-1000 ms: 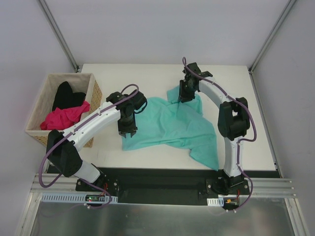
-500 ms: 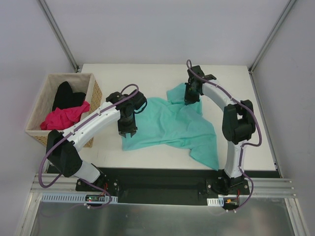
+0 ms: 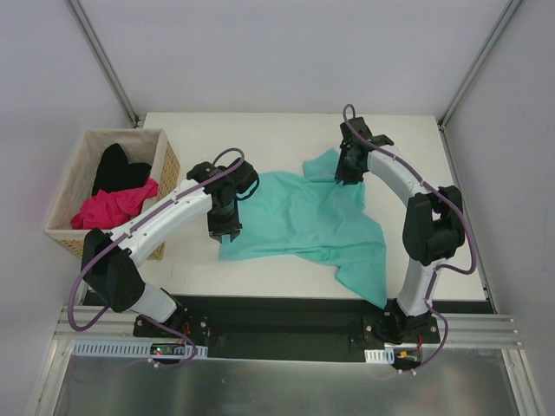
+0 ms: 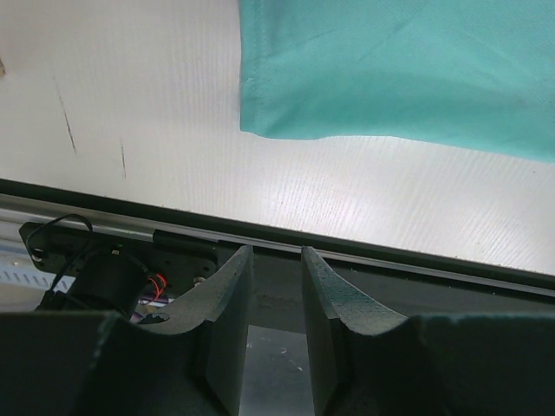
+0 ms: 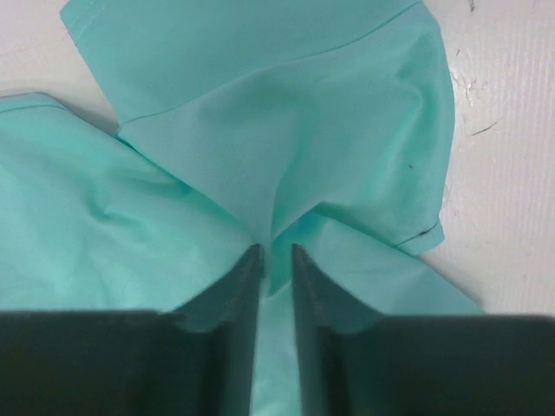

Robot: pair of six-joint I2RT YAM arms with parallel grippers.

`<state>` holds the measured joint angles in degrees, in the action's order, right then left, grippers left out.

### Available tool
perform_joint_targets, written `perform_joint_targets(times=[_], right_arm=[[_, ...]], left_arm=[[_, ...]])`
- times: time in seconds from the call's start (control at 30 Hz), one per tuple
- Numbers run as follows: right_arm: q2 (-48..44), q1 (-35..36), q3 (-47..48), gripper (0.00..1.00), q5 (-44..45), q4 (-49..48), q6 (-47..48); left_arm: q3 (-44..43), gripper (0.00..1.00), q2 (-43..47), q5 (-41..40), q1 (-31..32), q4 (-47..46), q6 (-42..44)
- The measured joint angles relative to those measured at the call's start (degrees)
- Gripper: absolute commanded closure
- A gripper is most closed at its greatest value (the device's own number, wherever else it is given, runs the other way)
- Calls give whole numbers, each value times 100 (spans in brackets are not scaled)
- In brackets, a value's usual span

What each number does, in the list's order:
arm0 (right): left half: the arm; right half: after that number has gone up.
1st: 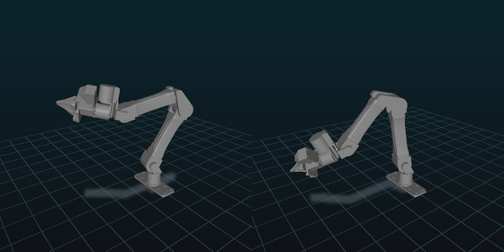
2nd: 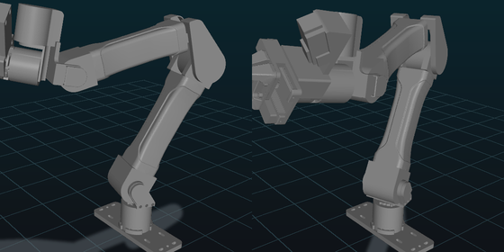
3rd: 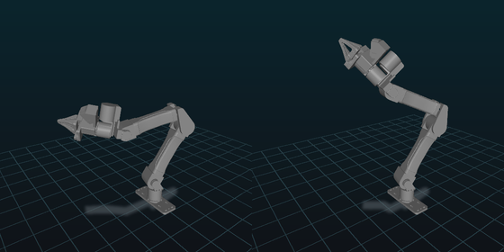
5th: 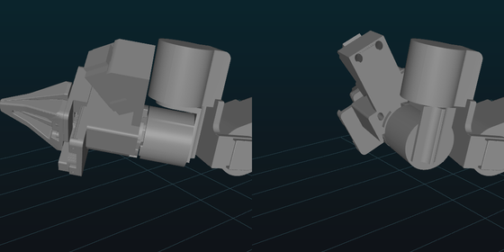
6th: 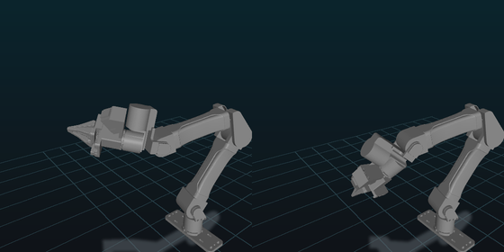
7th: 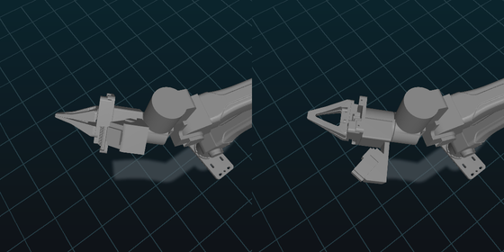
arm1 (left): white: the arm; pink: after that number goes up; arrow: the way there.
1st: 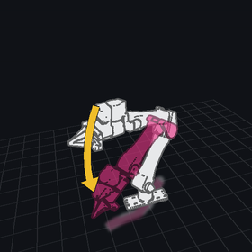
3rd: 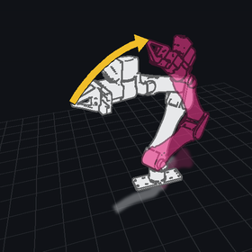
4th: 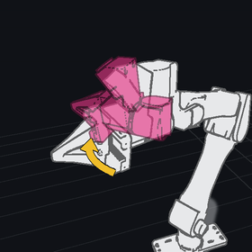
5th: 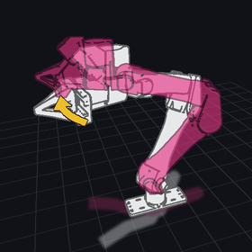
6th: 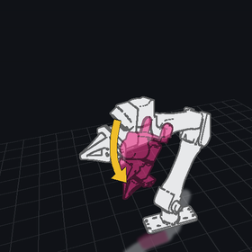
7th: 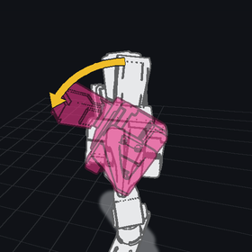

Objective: Fold and stack the t-shirts
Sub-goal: Flatten out the tshirt

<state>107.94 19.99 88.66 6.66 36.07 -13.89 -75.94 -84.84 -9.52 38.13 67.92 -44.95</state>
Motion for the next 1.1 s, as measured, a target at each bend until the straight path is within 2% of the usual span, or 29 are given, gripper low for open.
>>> perform_joint_targets(times=[0.03,0.07,0.13,0.17,0.23,0.37,0.5,0.6,0.83,1.1], right_arm=[[31,-4,57,67,0,79,-20],[83,-4,155,58,7,157,-22],[192,-4,323,50,39,219,-24],[221,-4,378,39,83,236,7],[240,-2,507,32,188,323,85],[490,-33,1281,31,286,483,413],[1298,-144,2710,32,13,529,750],[1797,-264,3200,34,-332,535,953],[2542,-616,3171,37,-1123,577,1036],[2793,-1040,3095,37,-1738,588,981]], left_arm=[[0,71,0,0,0,0,-2],[0,71,0,0,0,0,-2],[0,71,0,-2,0,2,-2],[2,71,0,-2,0,0,-2],[17,71,9,-2,0,-2,-2],[42,71,13,-7,0,-2,-2],[35,71,11,-20,-37,0,-2],[7,71,11,-35,-76,4,-2],[-22,71,11,-118,-219,9,-2],[-186,71,-81,-125,-299,55,4]])
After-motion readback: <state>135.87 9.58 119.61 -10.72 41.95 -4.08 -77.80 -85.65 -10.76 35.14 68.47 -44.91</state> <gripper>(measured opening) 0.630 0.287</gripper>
